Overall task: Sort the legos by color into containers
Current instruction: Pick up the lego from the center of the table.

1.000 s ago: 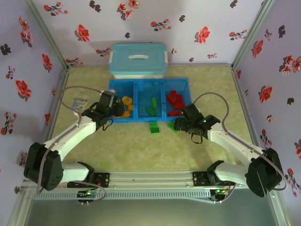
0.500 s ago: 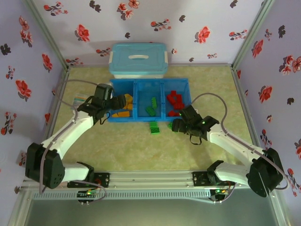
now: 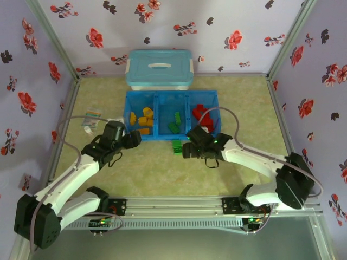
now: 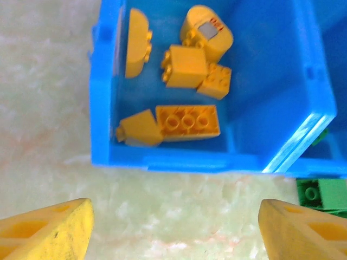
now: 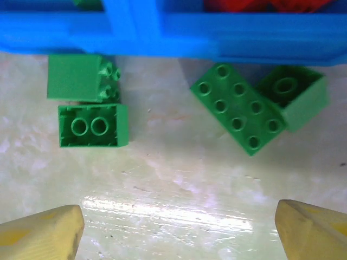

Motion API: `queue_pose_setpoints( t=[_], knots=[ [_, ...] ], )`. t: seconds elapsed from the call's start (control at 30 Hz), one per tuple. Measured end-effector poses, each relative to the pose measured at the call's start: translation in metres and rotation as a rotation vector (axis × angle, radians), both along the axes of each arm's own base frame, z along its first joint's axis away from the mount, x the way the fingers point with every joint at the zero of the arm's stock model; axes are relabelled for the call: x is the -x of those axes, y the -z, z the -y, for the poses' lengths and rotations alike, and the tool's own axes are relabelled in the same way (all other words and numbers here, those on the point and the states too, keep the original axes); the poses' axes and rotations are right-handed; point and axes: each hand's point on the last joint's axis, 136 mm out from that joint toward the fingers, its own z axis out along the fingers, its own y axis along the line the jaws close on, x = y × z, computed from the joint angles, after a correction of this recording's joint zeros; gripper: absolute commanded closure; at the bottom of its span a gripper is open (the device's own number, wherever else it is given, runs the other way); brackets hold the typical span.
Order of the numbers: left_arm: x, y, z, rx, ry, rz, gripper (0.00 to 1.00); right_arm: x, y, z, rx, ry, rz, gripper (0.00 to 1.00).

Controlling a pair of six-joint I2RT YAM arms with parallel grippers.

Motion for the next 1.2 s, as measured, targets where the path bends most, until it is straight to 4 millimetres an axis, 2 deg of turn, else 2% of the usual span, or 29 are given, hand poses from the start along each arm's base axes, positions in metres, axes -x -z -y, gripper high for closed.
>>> queue_pose_setpoints(
  t=[0.17,0.33,0.67,0.8,0.9,1.0,1.1,1.2],
  knots=[
    [0.017,0.019,-0.004,0.019,-0.015,-0.033,0.22,0.007,0.024,-0.026,0.064,-0.066,-0.049,0.08],
    [0.029,0.033,-0.003,0.025,-0.012,-0.064,0.22,0.002,0.04,-0.048,0.098,-0.09,-0.073,0.07],
    [0.041,0.046,-0.001,0.03,-0.003,-0.093,0.23,-0.013,0.064,-0.072,0.145,-0.084,-0.1,0.12],
    [0.044,0.049,0.001,0.032,0.007,-0.097,0.23,-0.02,0.068,-0.076,0.165,-0.074,-0.098,0.22],
    [0.047,0.05,0.004,0.038,0.015,-0.098,0.23,-0.022,0.067,-0.08,0.165,-0.071,-0.091,0.44],
    [0.051,0.054,0.004,0.035,0.023,-0.106,0.23,-0.025,0.067,-0.083,0.161,-0.056,-0.086,0.57],
    [0.054,0.055,0.007,0.036,0.037,-0.108,0.23,-0.025,0.066,-0.083,0.17,-0.043,-0.088,0.65],
    [0.058,0.053,0.012,0.049,0.061,-0.097,0.23,-0.024,0.065,-0.08,0.19,-0.032,-0.085,0.67]
  ],
)
